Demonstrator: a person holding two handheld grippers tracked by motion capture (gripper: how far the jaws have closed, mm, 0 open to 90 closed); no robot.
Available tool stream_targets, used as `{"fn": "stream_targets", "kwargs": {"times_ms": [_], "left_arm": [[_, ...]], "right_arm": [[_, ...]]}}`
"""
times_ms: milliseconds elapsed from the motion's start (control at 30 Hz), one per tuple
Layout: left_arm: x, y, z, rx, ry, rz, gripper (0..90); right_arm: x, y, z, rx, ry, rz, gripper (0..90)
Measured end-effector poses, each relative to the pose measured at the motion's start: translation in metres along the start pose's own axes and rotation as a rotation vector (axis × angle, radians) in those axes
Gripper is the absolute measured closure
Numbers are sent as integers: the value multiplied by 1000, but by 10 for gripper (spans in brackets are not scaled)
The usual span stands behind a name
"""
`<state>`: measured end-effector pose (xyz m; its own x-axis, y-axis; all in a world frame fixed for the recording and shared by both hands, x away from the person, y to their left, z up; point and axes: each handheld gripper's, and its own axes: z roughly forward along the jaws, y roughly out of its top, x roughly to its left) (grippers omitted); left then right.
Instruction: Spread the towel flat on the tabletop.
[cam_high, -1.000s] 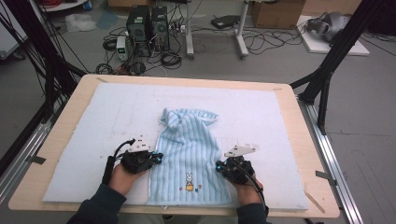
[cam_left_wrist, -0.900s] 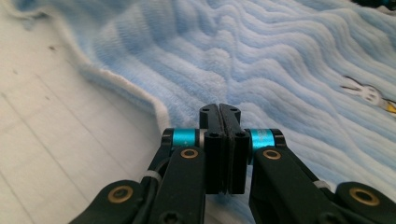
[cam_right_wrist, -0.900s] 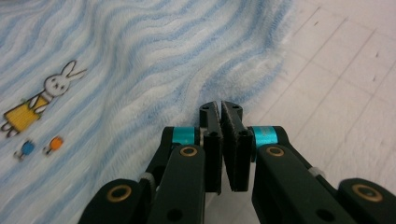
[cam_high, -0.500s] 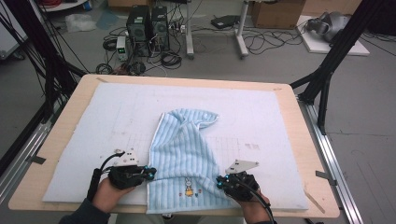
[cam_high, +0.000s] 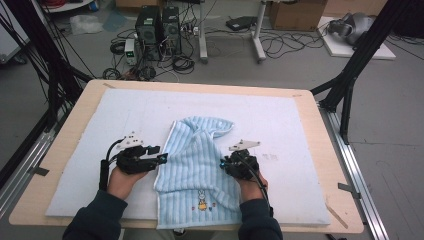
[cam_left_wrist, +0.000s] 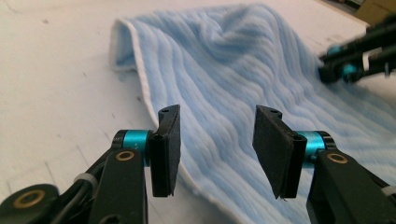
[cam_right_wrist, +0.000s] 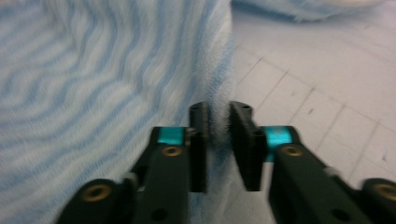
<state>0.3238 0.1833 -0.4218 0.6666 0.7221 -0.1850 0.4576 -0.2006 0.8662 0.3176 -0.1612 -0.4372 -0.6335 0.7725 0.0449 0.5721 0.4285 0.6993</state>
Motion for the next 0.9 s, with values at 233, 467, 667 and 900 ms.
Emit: {"fn": "stream_targets", "kwargs": {"times_ms": [233, 467, 667, 900], "left_arm": [[2, 10, 3, -22, 18, 0, 514], [7, 18, 21, -25, 11, -29, 483], [5, 14, 47, 40, 8, -30, 472], [-7, 3, 71, 159, 7, 72, 732]], "right_arm": [[8, -11, -20, 77, 30, -133, 864], [0, -30, -47, 45, 90, -126, 744], [-36, -16, -47, -143, 24, 59, 639], [-44, 7, -2, -113, -46, 129, 573]]}}
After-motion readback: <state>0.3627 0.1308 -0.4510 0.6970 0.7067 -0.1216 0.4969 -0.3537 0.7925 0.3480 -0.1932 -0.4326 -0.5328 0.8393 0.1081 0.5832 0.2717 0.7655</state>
